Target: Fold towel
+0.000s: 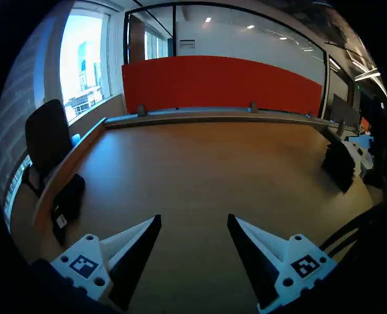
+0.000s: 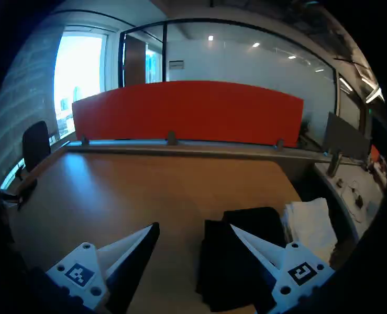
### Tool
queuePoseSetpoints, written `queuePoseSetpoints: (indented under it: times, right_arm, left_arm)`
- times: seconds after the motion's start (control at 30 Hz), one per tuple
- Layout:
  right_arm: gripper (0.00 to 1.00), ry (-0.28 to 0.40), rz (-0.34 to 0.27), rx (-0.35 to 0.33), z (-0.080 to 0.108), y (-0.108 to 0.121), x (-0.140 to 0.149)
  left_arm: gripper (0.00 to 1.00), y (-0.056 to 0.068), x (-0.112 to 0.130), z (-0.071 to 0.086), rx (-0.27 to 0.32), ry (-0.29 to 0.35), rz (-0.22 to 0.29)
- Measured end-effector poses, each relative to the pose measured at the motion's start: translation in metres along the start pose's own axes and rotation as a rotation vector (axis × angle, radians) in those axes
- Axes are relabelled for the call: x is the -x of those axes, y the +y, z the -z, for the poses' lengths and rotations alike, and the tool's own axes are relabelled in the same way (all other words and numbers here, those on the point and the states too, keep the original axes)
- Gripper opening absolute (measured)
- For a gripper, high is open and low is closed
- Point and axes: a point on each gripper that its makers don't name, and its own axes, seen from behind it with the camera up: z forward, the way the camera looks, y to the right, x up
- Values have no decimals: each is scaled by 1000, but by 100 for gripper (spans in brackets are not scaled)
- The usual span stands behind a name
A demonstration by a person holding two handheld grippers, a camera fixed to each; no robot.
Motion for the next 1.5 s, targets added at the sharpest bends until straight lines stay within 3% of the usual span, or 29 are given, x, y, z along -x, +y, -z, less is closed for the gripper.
queuePoseSetpoints:
  times: [0.27, 0.47, 0.97, 1.5]
  right_arm:
    - [97, 157, -40, 31, 8, 1, -35]
    - [98, 240, -21, 53, 17, -2, -50]
    - [99, 286, -17, 61, 26, -14, -65]
    - [99, 304, 5, 23, 32, -61, -88]
  left_arm:
    - [94, -3, -8, -3, -3, 16, 2]
    - [94, -5, -17, -6, -4, 37, 6]
    - [94, -18, -62, -15, -34, 156, 9]
    - [94, -20, -120, -27, -33, 296, 21]
